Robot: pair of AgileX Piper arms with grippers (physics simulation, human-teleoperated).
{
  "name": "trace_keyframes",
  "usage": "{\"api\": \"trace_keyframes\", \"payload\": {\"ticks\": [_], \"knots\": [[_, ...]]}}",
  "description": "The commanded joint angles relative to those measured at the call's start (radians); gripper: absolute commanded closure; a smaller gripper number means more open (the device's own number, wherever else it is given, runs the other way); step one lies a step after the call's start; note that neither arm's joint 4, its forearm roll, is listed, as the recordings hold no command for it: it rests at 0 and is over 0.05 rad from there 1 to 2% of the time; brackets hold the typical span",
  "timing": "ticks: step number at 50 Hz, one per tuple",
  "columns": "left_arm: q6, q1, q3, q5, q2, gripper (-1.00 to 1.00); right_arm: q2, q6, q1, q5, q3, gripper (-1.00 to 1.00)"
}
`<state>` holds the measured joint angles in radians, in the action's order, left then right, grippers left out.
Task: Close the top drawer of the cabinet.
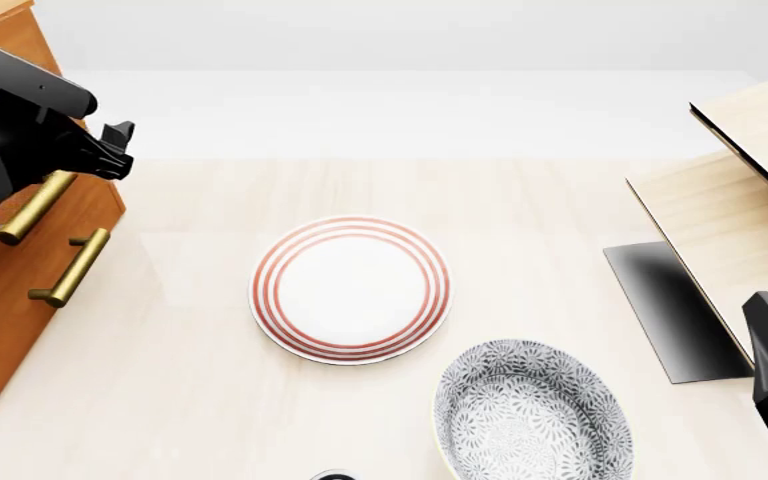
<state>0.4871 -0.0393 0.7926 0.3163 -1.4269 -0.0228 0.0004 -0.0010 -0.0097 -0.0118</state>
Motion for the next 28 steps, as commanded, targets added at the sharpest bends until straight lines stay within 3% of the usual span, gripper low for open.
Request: {"api": "trace_keyframes", "payload": {"ticks": [1,11,22,24,26,27,28], "knots": [[0.01,-0.122,-0.019,0.004,0.027,-1.0,0.0,0.0,0.0,0.0,0.0,-1.0],[0.007,-0.175,-0.019,0.007,0.041,-1.0,0.0,0.0,0.0,0.0,0.0,-1.0],[-0.007,-0.133,-0.054,0.027,0.064,-1.0,0.0,0.0,0.0,0.0,0.0,-1.0],[-0.032,-0.077,-0.095,0.044,0.128,-1.0,0.0,0.0,0.0,0.0,0.0,-1.0],[-0.114,-0.004,-0.132,0.02,0.199,-1.0,0.0,0.0,0.0,0.0,0.0,-1.0],[-0.124,0.045,-0.189,0.044,0.252,-1.0,0.0,0.0,0.0,0.0,0.0,-1.0],[-0.156,0.13,-0.302,0.08,0.349,-1.0,0.0,0.0,0.0,0.0,0.0,-1.0]]}}
